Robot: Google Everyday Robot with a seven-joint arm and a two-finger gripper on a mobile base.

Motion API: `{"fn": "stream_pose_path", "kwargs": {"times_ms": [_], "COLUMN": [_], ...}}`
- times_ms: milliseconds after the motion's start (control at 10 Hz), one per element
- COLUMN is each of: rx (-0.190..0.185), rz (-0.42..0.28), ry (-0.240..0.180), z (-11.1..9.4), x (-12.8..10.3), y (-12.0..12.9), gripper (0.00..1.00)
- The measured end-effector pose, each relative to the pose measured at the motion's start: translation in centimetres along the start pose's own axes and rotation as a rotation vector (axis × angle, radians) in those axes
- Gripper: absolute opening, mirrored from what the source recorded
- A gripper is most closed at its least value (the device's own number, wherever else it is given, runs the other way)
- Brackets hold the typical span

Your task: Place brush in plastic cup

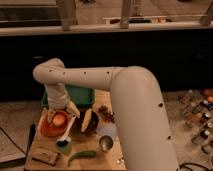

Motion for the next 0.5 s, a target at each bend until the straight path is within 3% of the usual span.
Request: {"fn": "stream_pose_path", "kwargs": {"times_ms": [500], "rx": [0.01], "rz": [0.004], "ry": [0.015], "z": [-0.2], "x": [-0.12], "y": [0.37], "gripper": [0.8]}}
